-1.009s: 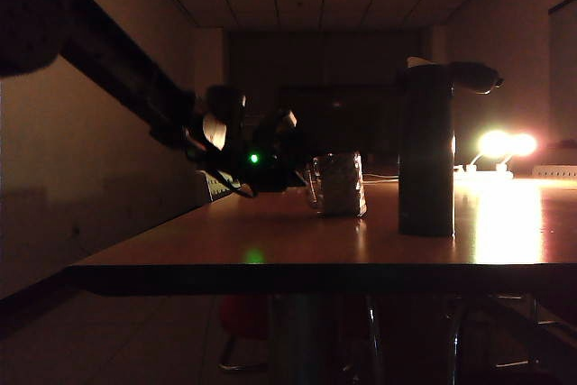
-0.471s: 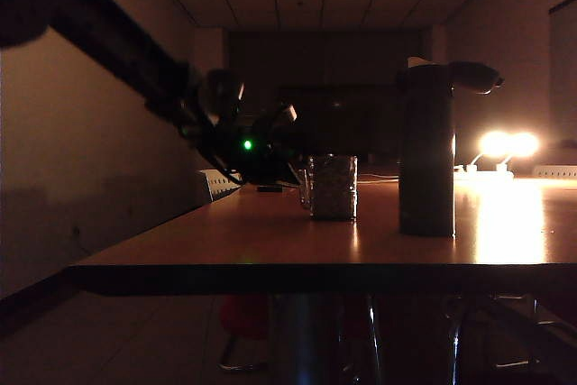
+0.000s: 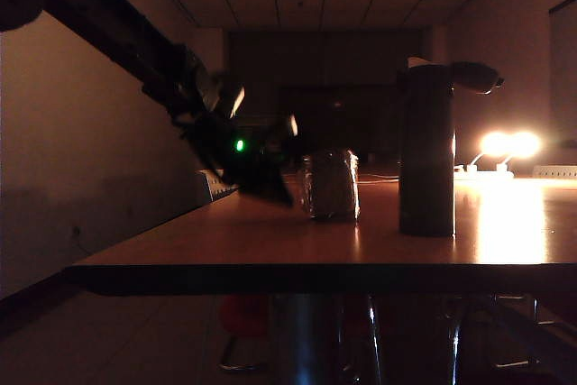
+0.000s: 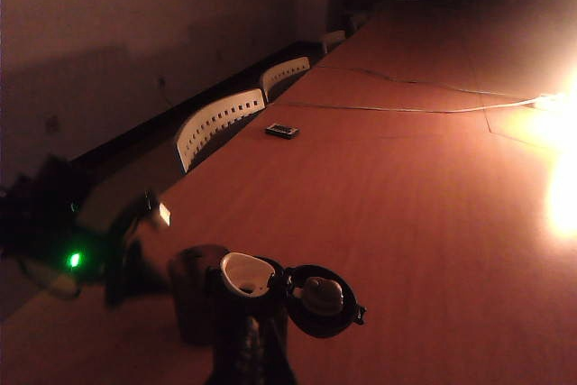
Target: Pick up the black thermos cup, pour some water from it into the cup, and then put the thermos cup back on the table.
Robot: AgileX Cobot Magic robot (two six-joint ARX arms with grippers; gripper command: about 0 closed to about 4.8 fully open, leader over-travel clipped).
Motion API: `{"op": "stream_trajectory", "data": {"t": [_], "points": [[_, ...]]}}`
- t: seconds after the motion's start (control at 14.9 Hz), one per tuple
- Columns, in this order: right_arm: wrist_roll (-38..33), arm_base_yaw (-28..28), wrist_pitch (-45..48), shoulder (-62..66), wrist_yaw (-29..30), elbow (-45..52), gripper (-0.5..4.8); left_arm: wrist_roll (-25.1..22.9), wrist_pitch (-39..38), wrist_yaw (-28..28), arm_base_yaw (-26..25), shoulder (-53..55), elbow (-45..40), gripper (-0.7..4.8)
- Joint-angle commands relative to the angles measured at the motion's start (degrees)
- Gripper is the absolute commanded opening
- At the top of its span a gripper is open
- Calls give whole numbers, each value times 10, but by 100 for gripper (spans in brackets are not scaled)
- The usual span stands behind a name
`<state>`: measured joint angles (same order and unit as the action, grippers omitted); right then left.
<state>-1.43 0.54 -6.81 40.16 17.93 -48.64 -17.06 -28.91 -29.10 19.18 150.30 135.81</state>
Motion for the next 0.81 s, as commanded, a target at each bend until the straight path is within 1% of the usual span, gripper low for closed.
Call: {"op": "stream_trajectory", "data": {"t": [0.07,0.2,0.34,0.47,0.54,0.61,0.67,0.74,0.81], "points": [[2,0,11,0,2,-2,-1,-19,-25,0,0,-23,1,-6],[2,0,11,0,2,-2,-1,-27,-38,17,0,-38,1,-6],[2,0,11,-1,6,-2,-1,-17,2,19,0,-40,1,-6],[2,0,14,-1,16,-2,-1,14,38,19,2,-39,1,-2],[2,0,17,-1,16,-2,-1,21,49,19,4,-39,1,9],[2,0,23,-1,16,-2,-1,25,60,14,6,-39,1,36],[2,0,27,-1,16,-2,-1,25,70,-4,6,-39,1,36],[2,0,29,-1,16,-2,-1,25,86,0,6,-39,1,36],[1,0,28,-1,18,-2,-1,30,111,19,5,-39,1,35]]}}
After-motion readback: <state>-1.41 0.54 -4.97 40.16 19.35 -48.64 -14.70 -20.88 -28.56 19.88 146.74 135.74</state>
